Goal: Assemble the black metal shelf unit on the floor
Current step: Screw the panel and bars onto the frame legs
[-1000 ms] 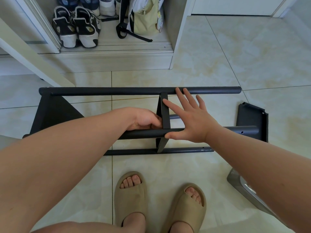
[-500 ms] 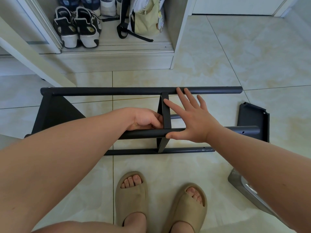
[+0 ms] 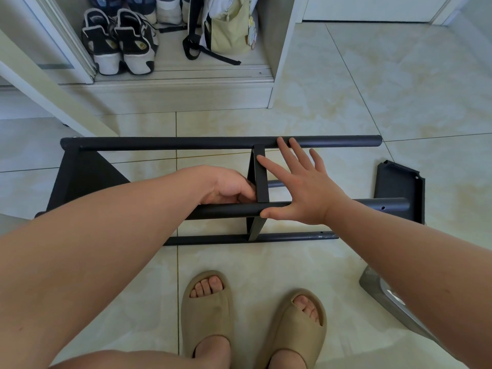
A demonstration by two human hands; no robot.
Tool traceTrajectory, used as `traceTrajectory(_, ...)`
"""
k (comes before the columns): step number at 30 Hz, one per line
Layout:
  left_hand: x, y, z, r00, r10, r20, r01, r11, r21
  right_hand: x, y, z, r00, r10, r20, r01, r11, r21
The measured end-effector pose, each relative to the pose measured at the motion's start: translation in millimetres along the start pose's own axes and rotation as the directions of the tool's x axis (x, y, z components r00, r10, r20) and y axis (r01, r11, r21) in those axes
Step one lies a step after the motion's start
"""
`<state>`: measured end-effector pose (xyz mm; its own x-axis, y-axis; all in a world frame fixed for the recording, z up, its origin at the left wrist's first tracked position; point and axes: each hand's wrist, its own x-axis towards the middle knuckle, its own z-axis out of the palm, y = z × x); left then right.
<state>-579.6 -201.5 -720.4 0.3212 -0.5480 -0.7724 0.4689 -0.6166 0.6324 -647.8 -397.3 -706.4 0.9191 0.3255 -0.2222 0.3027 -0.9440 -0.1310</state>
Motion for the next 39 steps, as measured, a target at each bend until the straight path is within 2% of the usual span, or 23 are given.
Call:
traceTrajectory(8, 2, -2, -2, 1.0, 0.019, -0.015, -0.019, 1.0, -0.02, 1, 0, -1, 1.0, -0.001, 0.0, 0.001, 1.0, -0.002)
traceTrajectory(12, 2, -6, -5, 0.997, -0.057, 0.057, 0.06, 0.997, -0.039, 1, 0, 0, 1.0, -0.004, -0.004, 0.004, 1.0, -0.002)
traceTrajectory(14, 2, -6, -6, 0.996, -0.079, 0.045, 0.08, 0.997, -0.018, 0, 0, 0, 1.0, -0.003, -0.003, 0.003, 1.0, -0.001)
traceTrajectory(17, 2, -3, -6, 0.997, -0.072, 0.001, 0.072, 0.997, 0.035, 1, 0, -1, 1.0, 0.0, 0.001, 0.0, 1.0, 0.012)
traceTrajectory(28, 1, -3, -5, 1.0, -0.017, -0.003, 0.017, 1.0, -0.007, 0, 0, -2, 1.0, 0.0, 0.002, 0.0, 1.0, 0.001)
traceTrajectory(32, 4, -9, -5, 0.998, -0.056, 0.033, 0.059, 0.993, -0.104, 1, -1, -1, 1.0, -0.008, -0.004, 0.008, 1.0, -0.003)
traceTrajectory(39, 6, -10, -3, 0.998, -0.053, 0.043, 0.056, 0.997, -0.055, 1, 0, 0, 1.0, -0.006, -0.01, 0.006, 1.0, -0.01)
